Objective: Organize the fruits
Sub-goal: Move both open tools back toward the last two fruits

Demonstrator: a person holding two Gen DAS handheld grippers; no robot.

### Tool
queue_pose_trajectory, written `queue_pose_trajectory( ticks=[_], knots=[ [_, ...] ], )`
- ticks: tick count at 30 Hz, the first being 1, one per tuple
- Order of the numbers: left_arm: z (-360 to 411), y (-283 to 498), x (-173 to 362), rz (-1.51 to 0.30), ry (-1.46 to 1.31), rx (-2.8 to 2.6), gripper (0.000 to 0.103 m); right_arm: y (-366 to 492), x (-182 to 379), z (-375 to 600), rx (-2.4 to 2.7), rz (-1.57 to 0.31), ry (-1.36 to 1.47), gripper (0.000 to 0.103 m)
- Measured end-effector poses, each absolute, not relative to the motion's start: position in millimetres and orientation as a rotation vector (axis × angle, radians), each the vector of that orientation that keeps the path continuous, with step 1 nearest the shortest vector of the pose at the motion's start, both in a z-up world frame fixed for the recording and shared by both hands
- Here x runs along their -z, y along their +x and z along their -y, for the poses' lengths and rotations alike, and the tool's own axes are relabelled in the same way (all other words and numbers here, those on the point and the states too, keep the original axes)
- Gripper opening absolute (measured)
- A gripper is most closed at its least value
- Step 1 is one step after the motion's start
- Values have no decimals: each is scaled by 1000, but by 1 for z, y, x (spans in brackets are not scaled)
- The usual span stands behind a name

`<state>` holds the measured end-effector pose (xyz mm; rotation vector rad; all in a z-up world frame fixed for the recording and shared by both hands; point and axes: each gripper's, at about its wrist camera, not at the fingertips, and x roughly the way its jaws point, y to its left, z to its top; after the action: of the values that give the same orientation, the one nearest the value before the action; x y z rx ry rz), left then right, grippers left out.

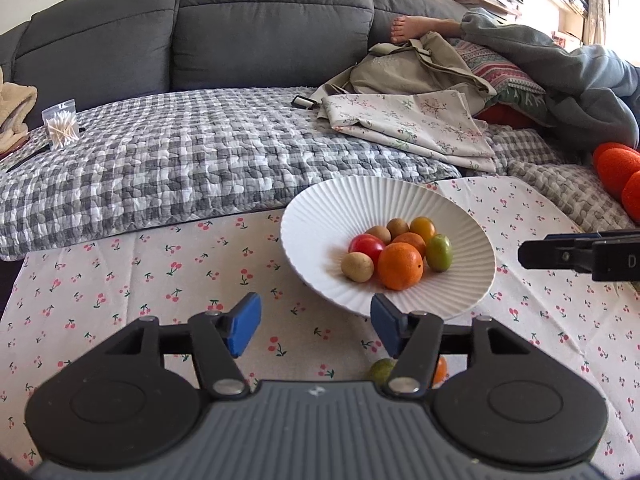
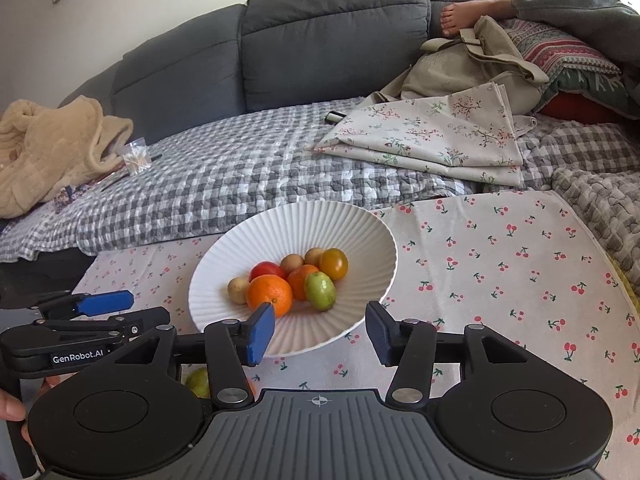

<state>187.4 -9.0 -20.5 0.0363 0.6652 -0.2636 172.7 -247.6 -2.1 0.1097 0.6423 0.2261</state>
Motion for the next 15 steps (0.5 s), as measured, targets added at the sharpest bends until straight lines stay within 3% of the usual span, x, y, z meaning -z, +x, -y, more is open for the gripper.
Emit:
queue_pose_trajectory(
  ticks=[5, 10, 15],
  knots=[
    [6, 175, 24, -687, 38, 282, 66, 165, 0, 246, -266, -649, 111, 56],
    [12, 163, 30, -716, 70, 322, 75, 158, 1, 247, -326, -686, 144, 74],
    [17, 154, 34, -736, 93, 340, 82, 151, 3, 244, -361, -711, 145, 83]
  ],
)
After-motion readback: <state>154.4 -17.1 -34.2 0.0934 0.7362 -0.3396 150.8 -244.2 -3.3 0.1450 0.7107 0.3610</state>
